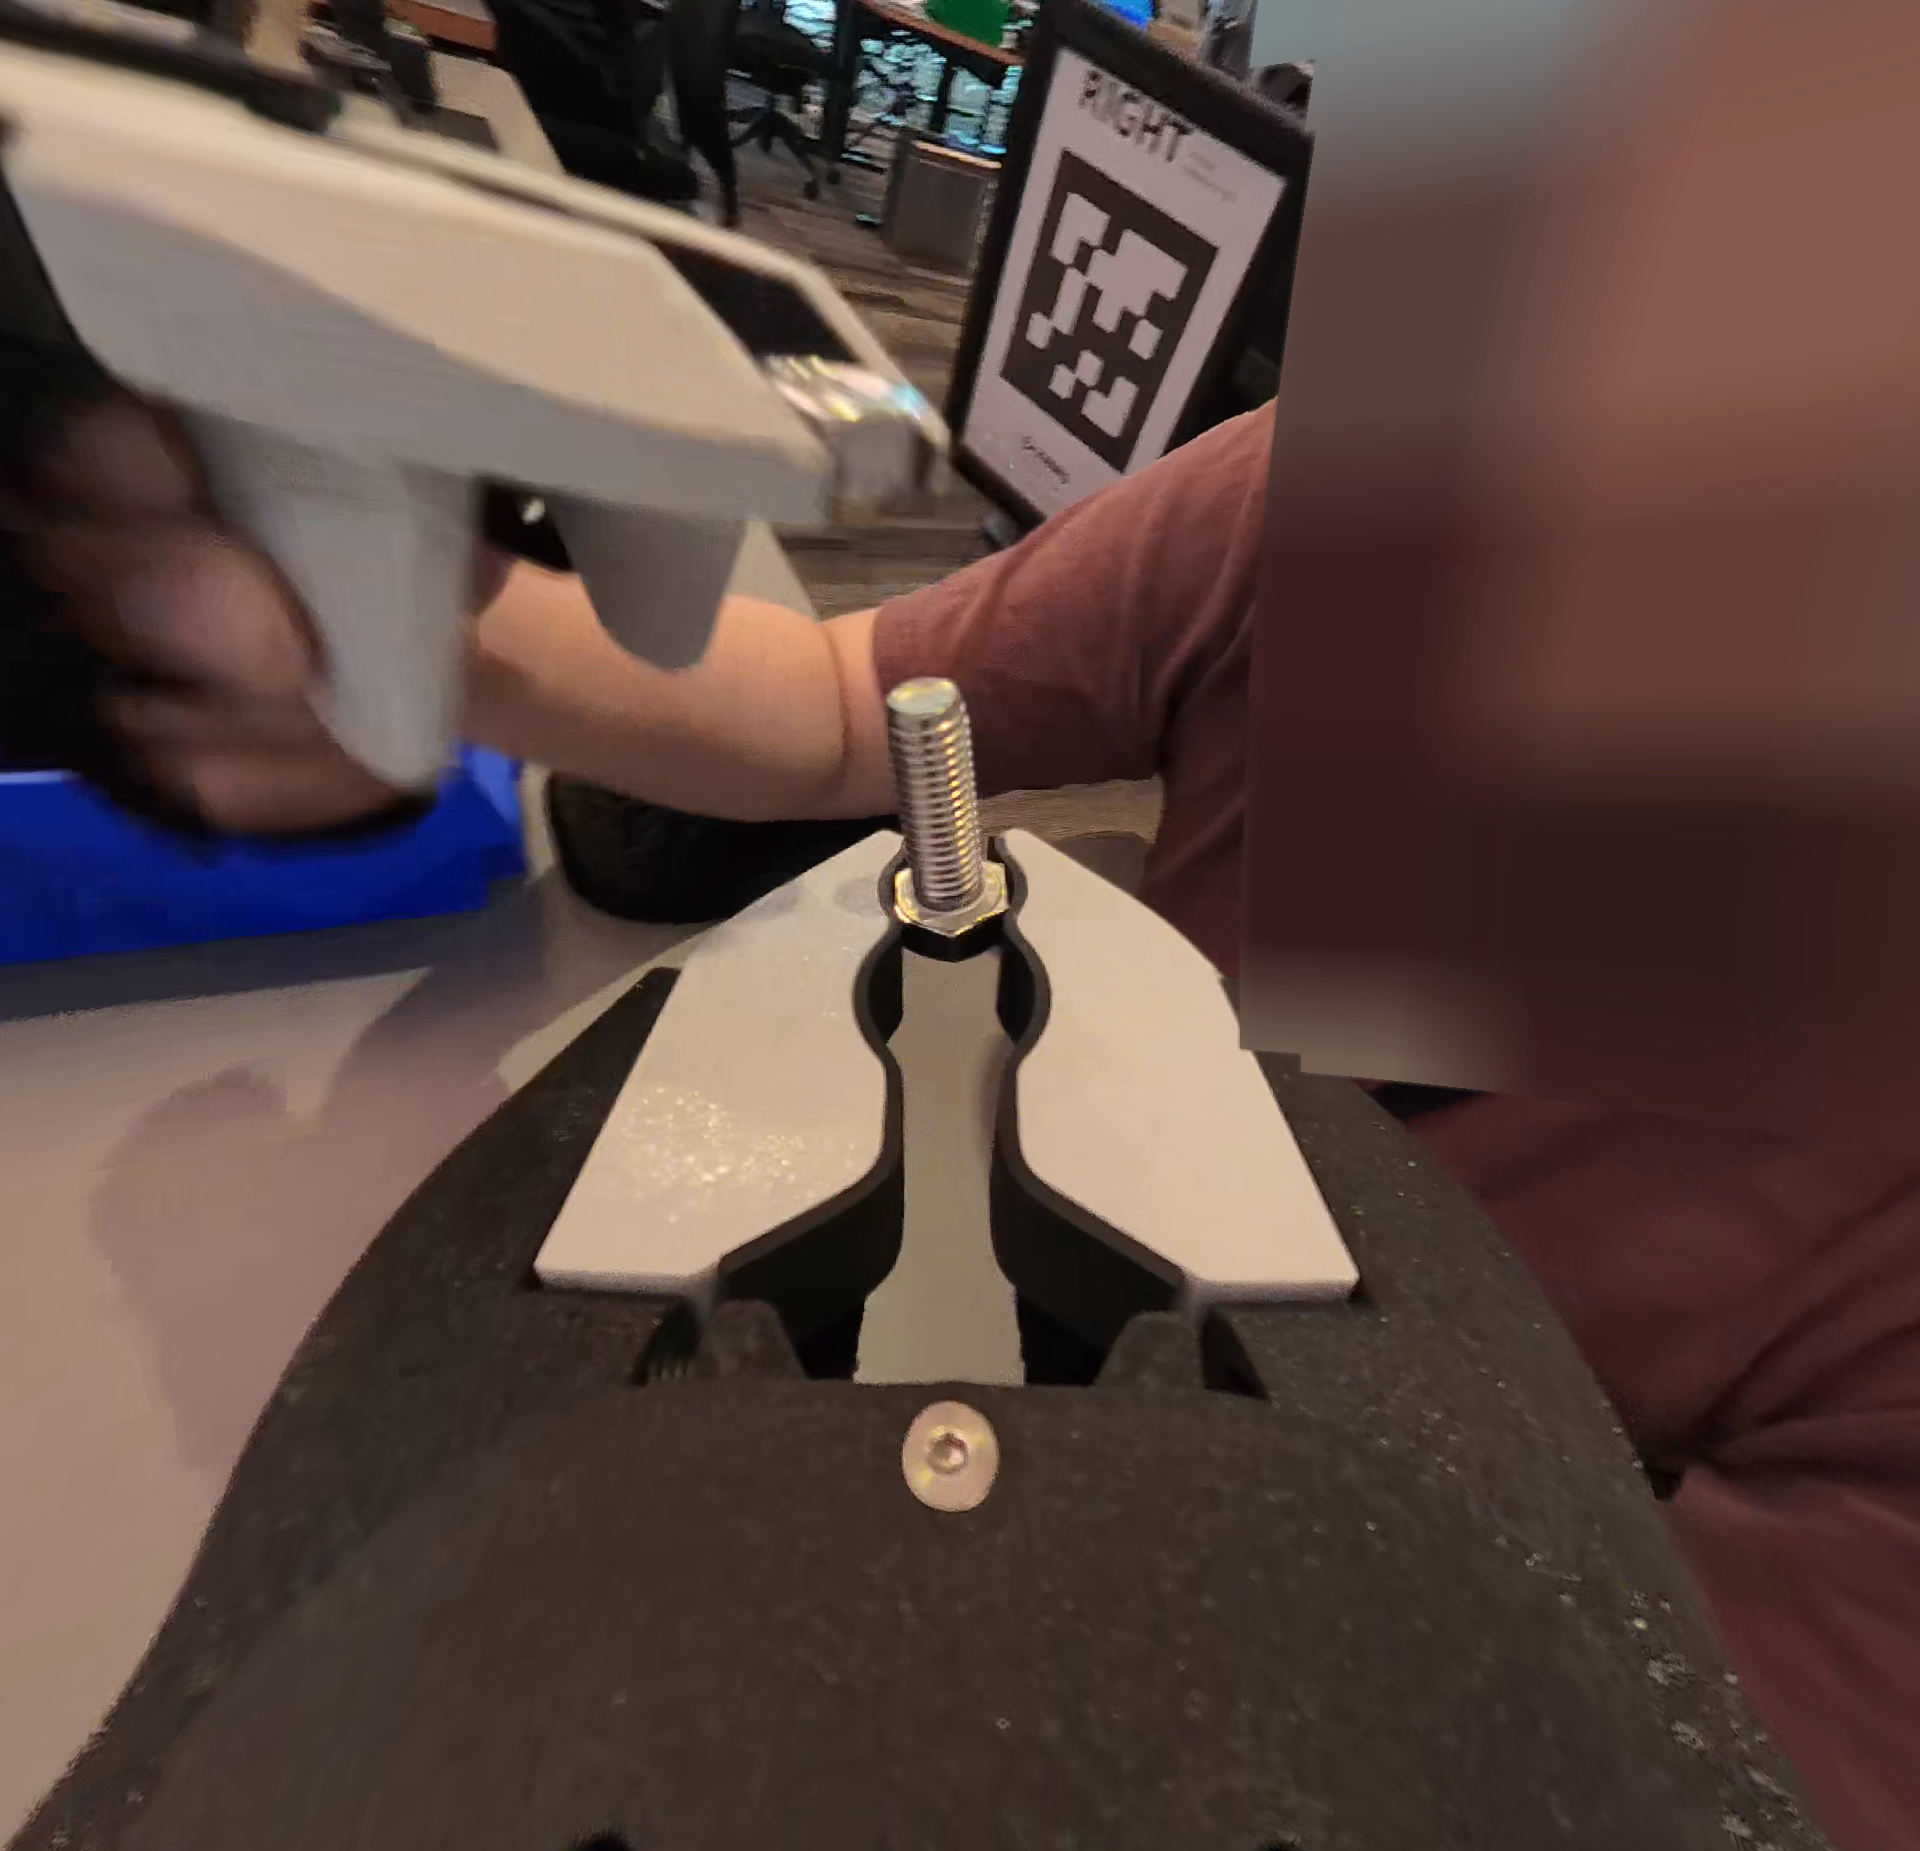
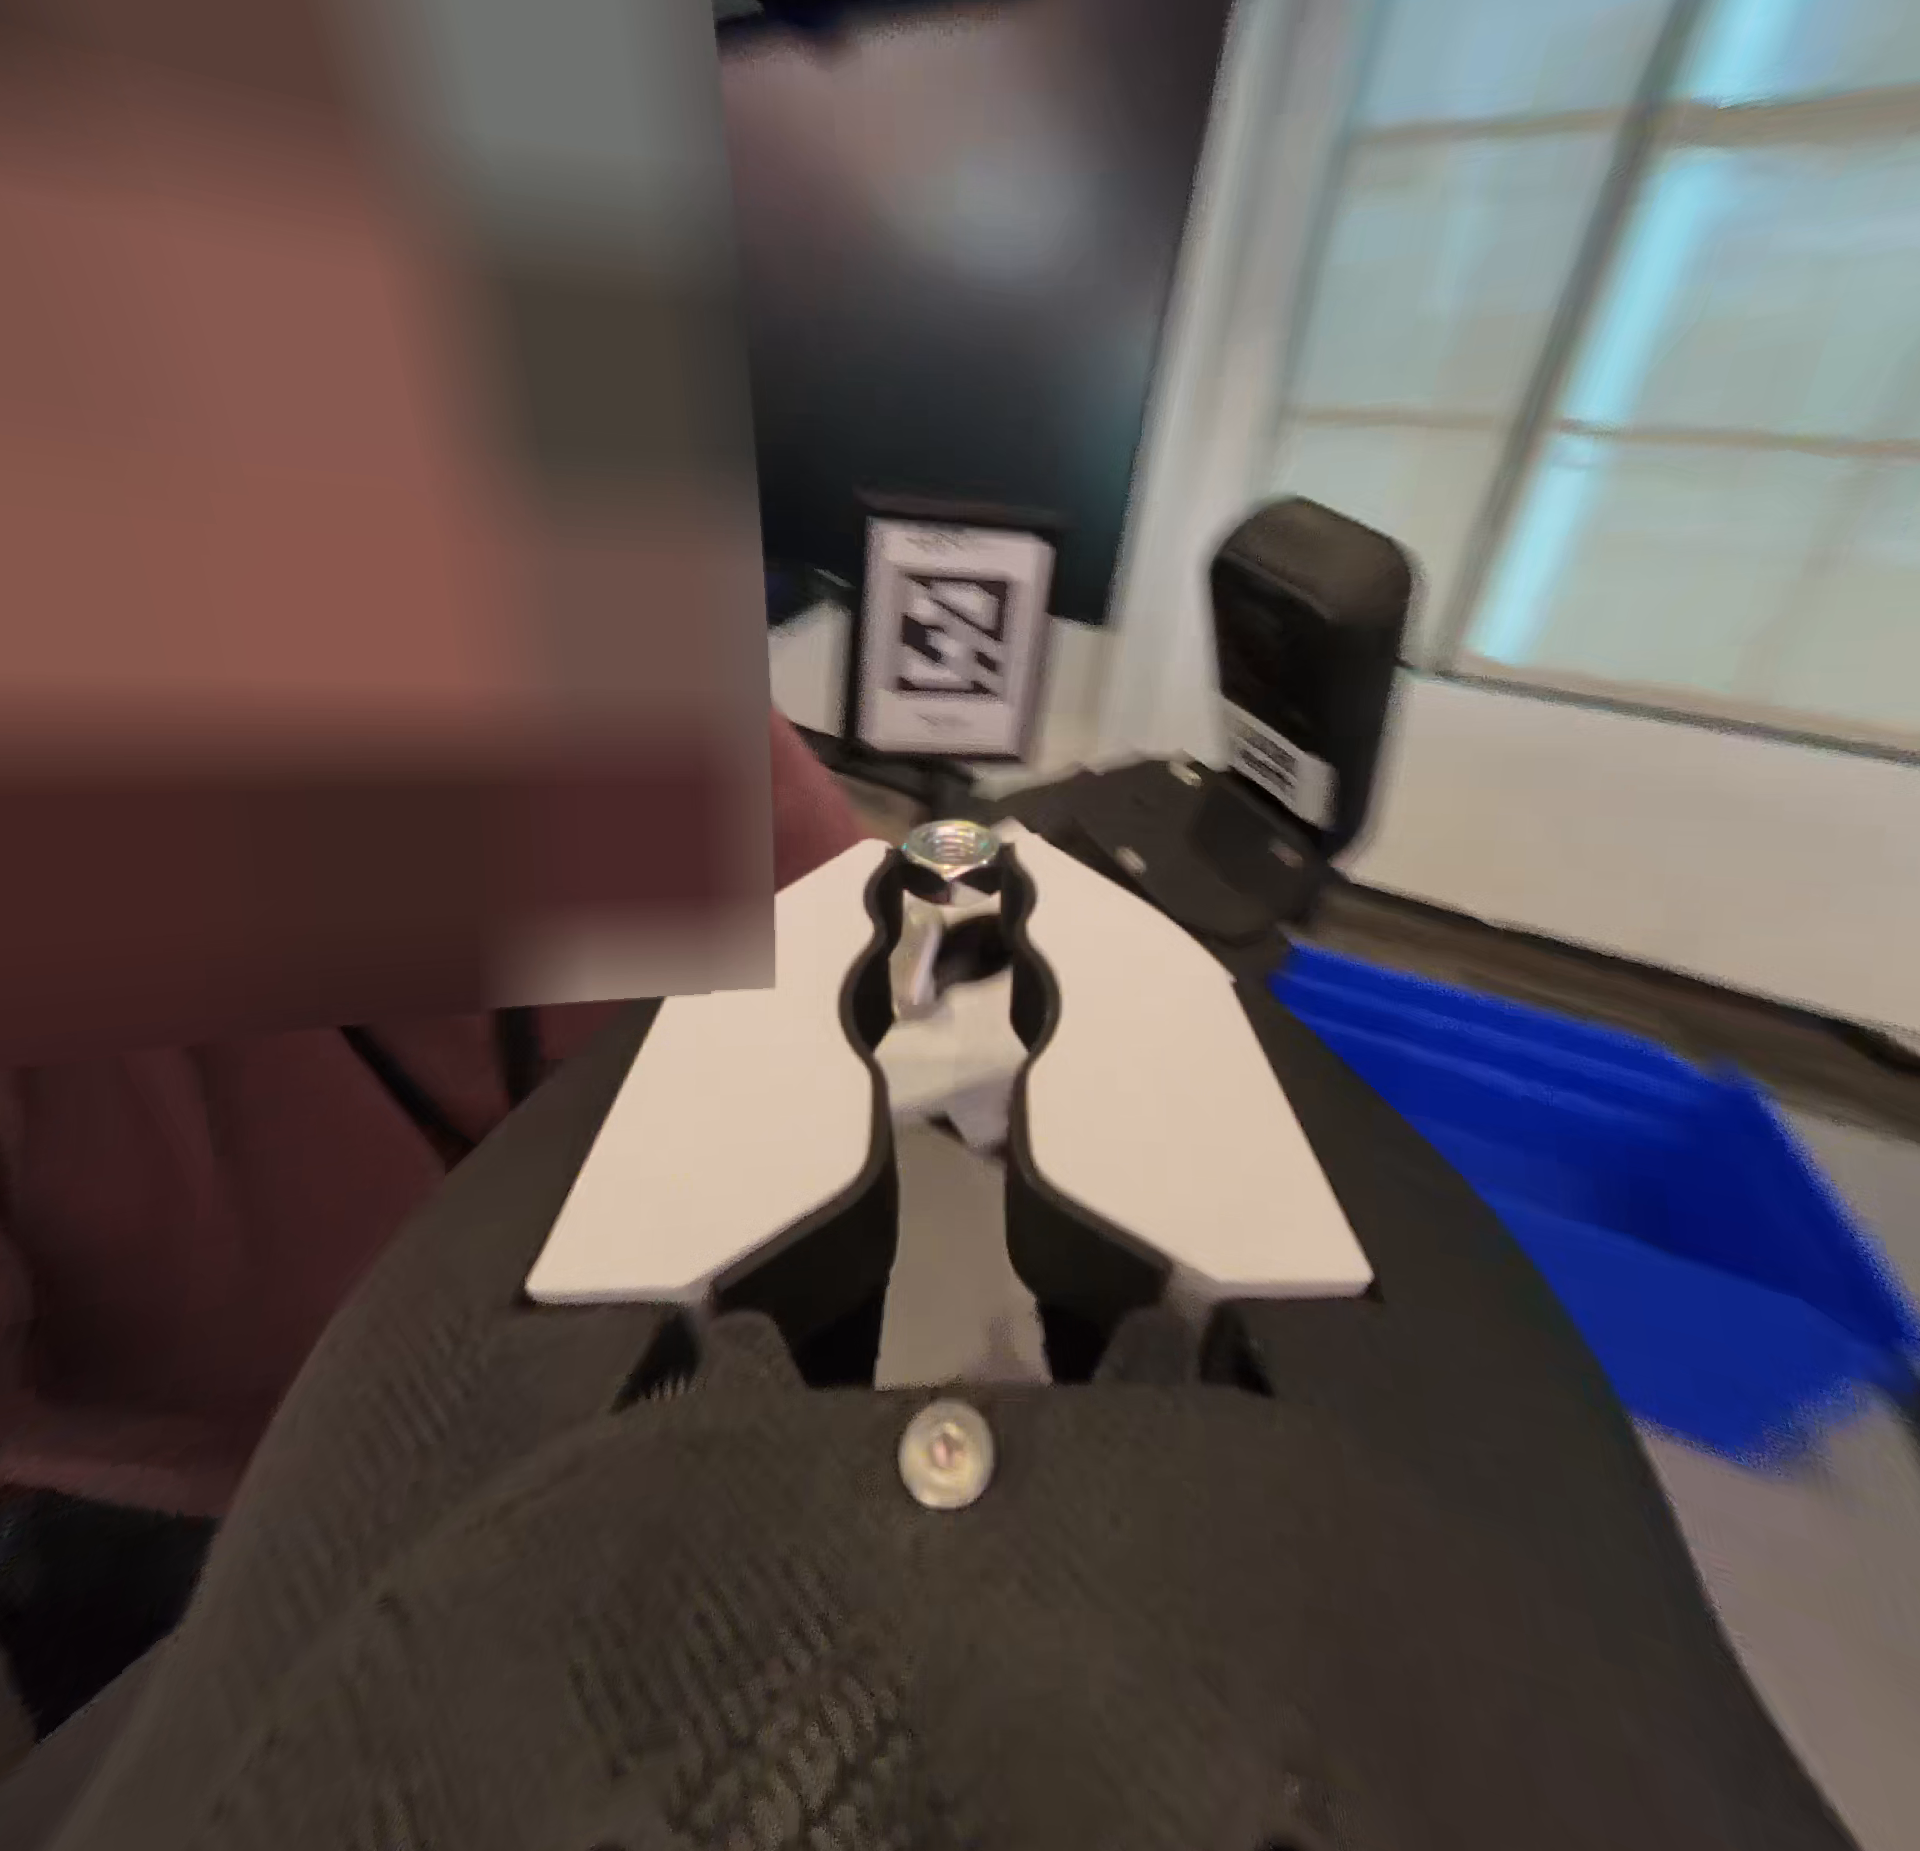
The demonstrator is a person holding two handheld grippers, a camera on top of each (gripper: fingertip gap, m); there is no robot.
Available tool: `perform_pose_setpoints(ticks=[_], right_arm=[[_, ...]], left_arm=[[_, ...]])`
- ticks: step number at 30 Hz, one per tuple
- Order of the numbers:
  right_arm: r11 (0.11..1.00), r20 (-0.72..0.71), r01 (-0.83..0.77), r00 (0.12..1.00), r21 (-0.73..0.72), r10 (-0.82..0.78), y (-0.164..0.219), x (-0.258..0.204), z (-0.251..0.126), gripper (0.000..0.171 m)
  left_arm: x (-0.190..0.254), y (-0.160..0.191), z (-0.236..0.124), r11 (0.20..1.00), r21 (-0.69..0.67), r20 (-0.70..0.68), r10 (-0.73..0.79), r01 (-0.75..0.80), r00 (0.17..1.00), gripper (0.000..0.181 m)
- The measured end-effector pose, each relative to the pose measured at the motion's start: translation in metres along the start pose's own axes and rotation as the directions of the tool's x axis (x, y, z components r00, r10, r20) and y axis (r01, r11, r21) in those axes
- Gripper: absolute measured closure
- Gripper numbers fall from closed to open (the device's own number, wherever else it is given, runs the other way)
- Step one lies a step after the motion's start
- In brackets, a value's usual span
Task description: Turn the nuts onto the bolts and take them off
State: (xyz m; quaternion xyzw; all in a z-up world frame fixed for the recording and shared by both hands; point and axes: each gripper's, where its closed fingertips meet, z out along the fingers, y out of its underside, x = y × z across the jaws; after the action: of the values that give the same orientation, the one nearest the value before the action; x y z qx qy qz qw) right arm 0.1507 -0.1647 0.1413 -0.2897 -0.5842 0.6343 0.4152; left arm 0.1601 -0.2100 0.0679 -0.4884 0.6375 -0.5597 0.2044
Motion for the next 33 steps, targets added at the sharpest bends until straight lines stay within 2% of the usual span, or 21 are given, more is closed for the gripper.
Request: perform_pose_setpoints(ticks=[1, 3, 4, 5, 7, 9, 12, 14, 16, 17, 20, 24, 28, 30, 33], right_arm=[[0.996, -0.125, 0.013, 0.992, -0.088, -0.024, -0.001, 0.010, -0.013, 0.153], [0.946, -0.357, -0.020, 0.929, -0.322, -0.102, 0.008, 0.021, -0.056, 0.153], [0.903, -0.450, -0.087, 0.884, -0.420, -0.124, 0.016, 0.021, -0.083, 0.153], [0.839, -0.548, -0.205, 0.827, -0.505, -0.128, 0.030, 0.020, -0.115, 0.153], [0.626, -0.736, -0.507, 0.657, -0.593, -0.165, 0.073, 0.008, -0.194, 0.153], [0.355, -0.851, -0.785, 0.521, -0.507, -0.064, 0.125, -0.030, -0.252, 0.152], [0.025, -0.938, -0.963, 0.267, -0.269, 0.221, 0.183, -0.072, -0.282, 0.153], [-0.106, -0.913, -0.973, 0.151, -0.205, 0.380, 0.207, -0.079, -0.280, 0.153], [-0.172, -0.900, -0.961, 0.129, -0.217, 0.417, 0.224, -0.079, -0.283, 0.152], [-0.183, -0.898, -0.960, 0.118, -0.213, 0.424, 0.228, -0.078, -0.284, 0.152], [-0.133, -0.885, -0.968, 0.134, -0.214, 0.446, 0.227, -0.068, -0.280, 0.152], [-0.113, -0.903, -0.974, 0.133, -0.195, 0.409, 0.223, -0.066, -0.285, 0.144], [-0.047, -0.919, -0.982, 0.155, -0.184, 0.361, 0.209, -0.059, -0.287, 0.139], [0.044, -0.920, -0.978, 0.207, -0.204, 0.332, 0.193, -0.049, -0.282, 0.140], [0.258, -0.882, -0.900, 0.410, -0.351, 0.233, 0.157, -0.025, -0.255, 0.140]], left_arm=[[-0.004, -0.002, -0.006, 1.000, 0.005, 0.041, 0.004, -0.004, 0.999, 0.168], [-0.015, -0.004, -0.020, 1.000, 0.002, 0.158, 0.011, -0.012, 0.987, 0.168], [-0.022, -0.002, -0.028, 1.000, -0.013, 0.225, 0.023, -0.021, 0.974, 0.168], [-0.027, -0.001, -0.034, 0.999, -0.026, 0.277, 0.035, -0.029, 0.960, 0.168], [-0.031, 0.000, -0.043, 0.999, -0.037, 0.329, 0.040, -0.029, 0.943, 0.168], [-0.034, -0.001, -0.047, 0.999, -0.030, 0.349, 0.029, -0.019, 0.937, 0.168], [-0.037, 0.003, -0.048, 0.999, -0.044, 0.354, 0.019, -0.004, 0.935, 0.168], [-0.039, 0.005, -0.048, 0.999, -0.052, 0.361, 0.017, 0.002, 0.932, 0.168], [-0.040, 0.006, -0.047, 0.999, -0.053, 0.361, 0.012, 0.008, 0.933, 0.168], [-0.040, 0.006, -0.047, 0.998, -0.054, 0.360, 0.011, 0.009, 0.933, 0.168], [-0.040, 0.008, -0.046, 0.998, -0.066, 0.360, 0.017, 0.008, 0.933, 0.168], [-0.039, 0.008, -0.045, 0.998, -0.068, 0.355, 0.021, 0.003, 0.934, 0.168], [-0.039, 0.008, -0.045, 0.997, -0.075, 0.362, 0.029, -0.002, 0.932, 0.168], [-0.042, 0.006, -0.046, 0.997, -0.073, 0.388, 0.042, -0.015, 0.921, 0.168], [-0.052, 0.001, -0.051, 0.996, -0.064, 0.459, 0.079, -0.056, 0.885, 0.168]])
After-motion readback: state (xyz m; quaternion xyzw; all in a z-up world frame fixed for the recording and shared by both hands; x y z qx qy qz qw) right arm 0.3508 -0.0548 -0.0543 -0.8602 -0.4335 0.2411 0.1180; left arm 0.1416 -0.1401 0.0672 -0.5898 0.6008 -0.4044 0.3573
